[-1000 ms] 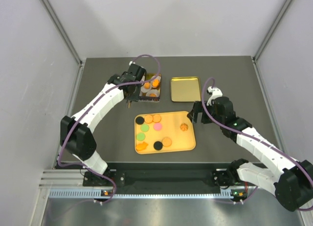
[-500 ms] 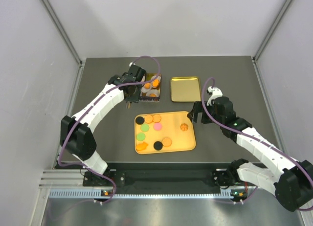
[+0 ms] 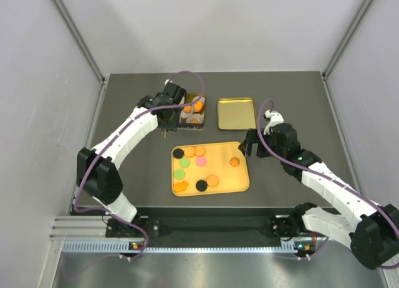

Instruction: Pack the cookies

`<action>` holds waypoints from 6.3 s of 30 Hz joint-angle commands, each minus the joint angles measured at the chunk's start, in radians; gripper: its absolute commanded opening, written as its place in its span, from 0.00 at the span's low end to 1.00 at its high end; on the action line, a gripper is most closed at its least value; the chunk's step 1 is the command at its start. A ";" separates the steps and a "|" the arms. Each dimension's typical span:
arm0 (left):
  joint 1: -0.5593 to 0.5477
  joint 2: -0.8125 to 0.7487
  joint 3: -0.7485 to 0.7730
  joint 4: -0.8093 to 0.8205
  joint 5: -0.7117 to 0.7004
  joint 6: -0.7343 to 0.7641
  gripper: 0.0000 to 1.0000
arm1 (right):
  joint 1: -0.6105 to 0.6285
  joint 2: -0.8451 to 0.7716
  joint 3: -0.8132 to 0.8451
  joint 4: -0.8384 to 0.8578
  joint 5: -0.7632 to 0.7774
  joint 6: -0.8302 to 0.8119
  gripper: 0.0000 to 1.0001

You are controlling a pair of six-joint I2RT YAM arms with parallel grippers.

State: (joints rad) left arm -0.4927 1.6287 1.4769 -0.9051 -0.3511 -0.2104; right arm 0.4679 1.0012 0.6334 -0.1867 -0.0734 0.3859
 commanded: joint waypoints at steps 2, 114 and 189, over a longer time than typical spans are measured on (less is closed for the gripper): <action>0.003 -0.078 0.017 0.044 0.023 -0.003 0.44 | -0.009 -0.019 0.005 0.036 0.000 -0.002 1.00; -0.006 0.273 0.100 0.580 0.575 -0.276 0.84 | -0.282 0.959 0.905 -0.303 0.045 -0.076 0.00; 0.218 0.085 0.083 0.440 0.883 -0.359 0.00 | 0.680 0.508 0.336 0.438 0.805 -0.945 0.98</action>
State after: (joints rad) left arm -0.2817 1.7889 1.5433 -0.5003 0.4843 -0.5541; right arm 1.1542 1.4780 0.9310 0.0975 0.6262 -0.4286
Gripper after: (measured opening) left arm 0.187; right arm 0.982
